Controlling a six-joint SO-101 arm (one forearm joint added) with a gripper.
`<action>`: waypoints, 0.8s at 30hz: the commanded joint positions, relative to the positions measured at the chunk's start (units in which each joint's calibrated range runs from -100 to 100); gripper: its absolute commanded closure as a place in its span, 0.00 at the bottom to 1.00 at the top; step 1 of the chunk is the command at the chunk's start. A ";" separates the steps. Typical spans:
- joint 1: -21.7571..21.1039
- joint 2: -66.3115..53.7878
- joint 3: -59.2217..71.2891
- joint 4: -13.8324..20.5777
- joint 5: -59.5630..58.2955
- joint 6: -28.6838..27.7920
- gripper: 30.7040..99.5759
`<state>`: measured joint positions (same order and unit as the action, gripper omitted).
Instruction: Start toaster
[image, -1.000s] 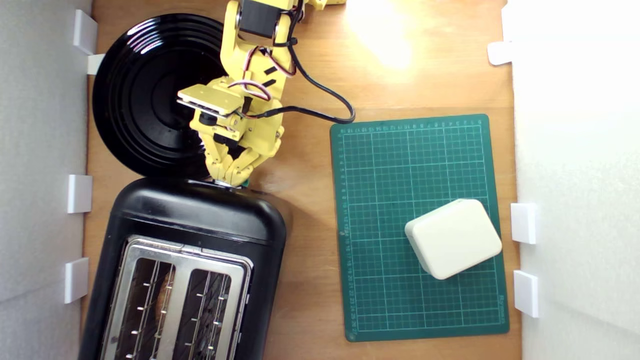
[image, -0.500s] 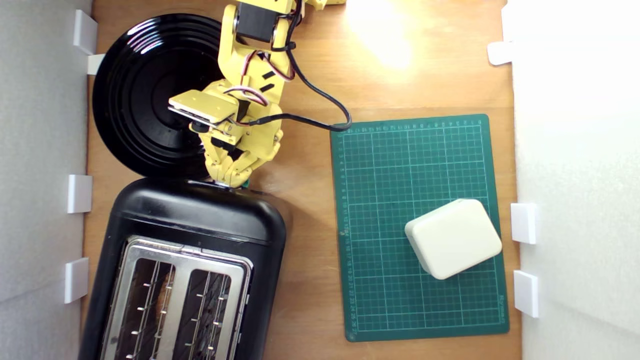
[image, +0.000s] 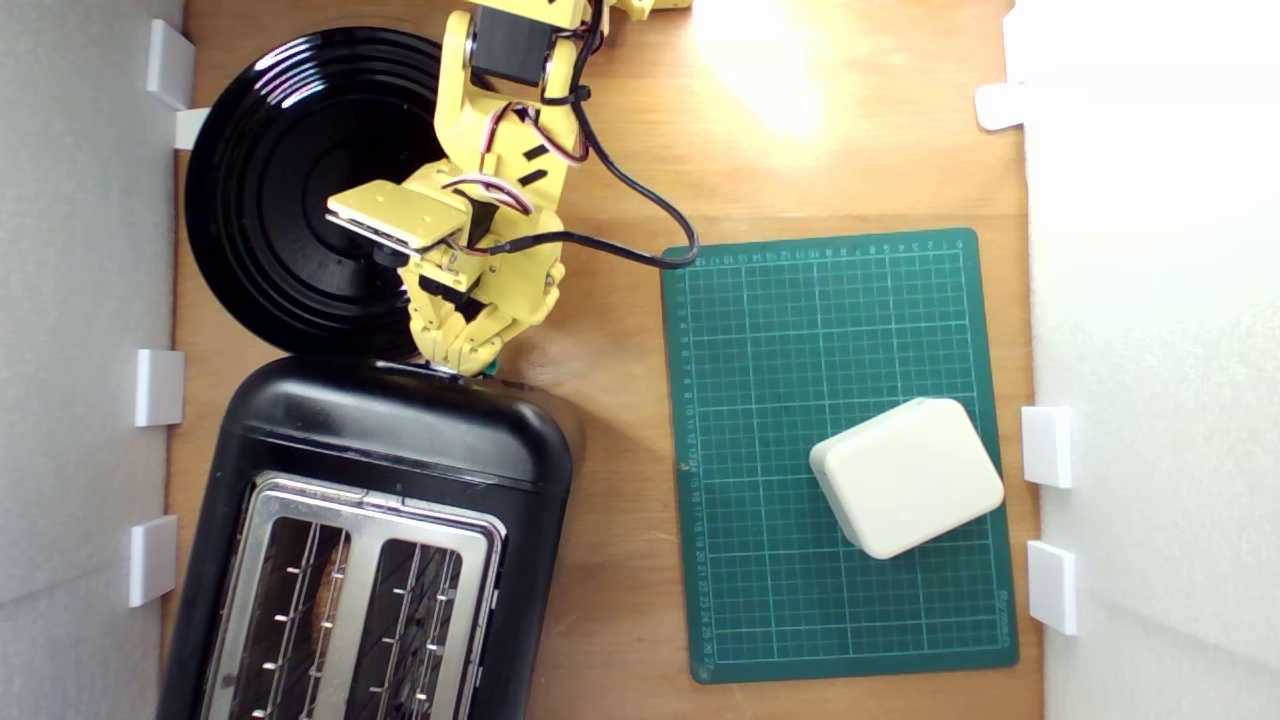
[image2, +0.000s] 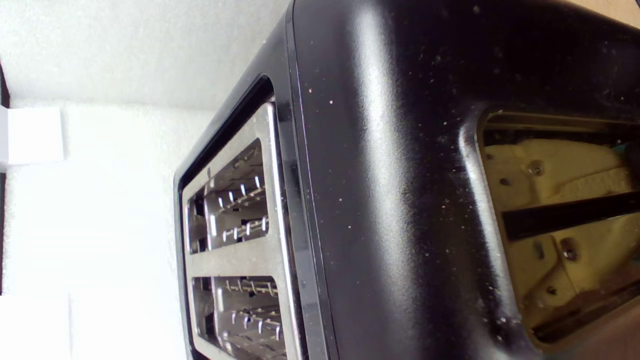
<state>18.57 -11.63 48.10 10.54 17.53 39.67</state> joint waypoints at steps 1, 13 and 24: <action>0.63 1.31 -3.98 -0.88 6.24 -0.27 0.99; 0.08 -2.28 -10.44 -0.88 12.83 -0.69 0.99; -2.06 -5.44 -12.53 -0.88 13.60 -0.75 0.99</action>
<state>17.76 -13.96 37.72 9.97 30.38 39.19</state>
